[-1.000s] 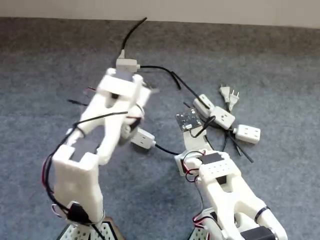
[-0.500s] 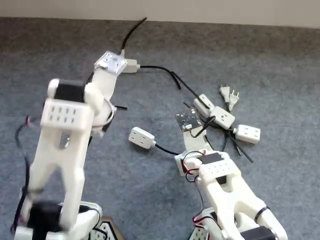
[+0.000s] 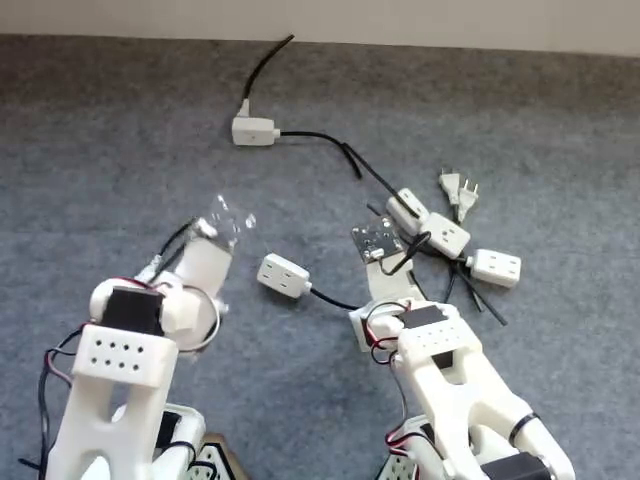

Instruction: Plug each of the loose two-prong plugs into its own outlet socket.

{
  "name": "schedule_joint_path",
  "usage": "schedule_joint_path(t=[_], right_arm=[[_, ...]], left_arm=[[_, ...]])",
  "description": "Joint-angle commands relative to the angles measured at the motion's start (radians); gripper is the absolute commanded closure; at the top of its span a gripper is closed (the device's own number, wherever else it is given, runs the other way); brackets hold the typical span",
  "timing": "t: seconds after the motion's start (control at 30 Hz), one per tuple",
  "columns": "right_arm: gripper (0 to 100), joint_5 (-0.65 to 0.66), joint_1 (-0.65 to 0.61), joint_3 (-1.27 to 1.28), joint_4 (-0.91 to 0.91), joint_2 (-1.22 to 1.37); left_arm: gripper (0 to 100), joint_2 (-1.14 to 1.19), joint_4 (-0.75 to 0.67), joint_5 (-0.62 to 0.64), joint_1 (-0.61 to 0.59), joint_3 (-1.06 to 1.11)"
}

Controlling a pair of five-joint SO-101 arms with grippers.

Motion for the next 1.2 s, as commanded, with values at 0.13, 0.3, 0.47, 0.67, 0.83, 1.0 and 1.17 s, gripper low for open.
schedule_joint_path(t=[0.13, 0.3, 0.47, 0.67, 0.83, 1.0, 1.17], right_arm=[[98.5, -0.011, 0.016, 0.001, -0.012, -0.007], [98.5, -0.011, 0.016, 0.001, -0.01, -0.007], [98.5, -0.011, 0.016, 0.002, -0.01, -0.007], [98.5, -0.011, 0.016, 0.002, -0.01, -0.007], [98.5, -0.011, 0.016, 0.002, -0.01, -0.007], [98.5, -0.011, 0.015, 0.002, -0.01, -0.002], [98.5, -0.011, 0.015, 0.002, -0.01, -0.001]], left_arm=[[99, 0.255, 0.077, -0.13, -0.12, -0.067], [99, 0.618, 0.068, -0.127, -0.16, -0.206], [99, 0.894, -0.077, -0.13, -0.246, -0.308], [99, 0.947, -0.256, -0.132, -0.242, -0.308], [93, 0.951, -0.265, -0.133, -0.193, -0.314], [93, 0.944, -0.29, -0.129, -0.194, -0.311], [93, 0.932, -0.301, -0.133, -0.194, -0.317]])
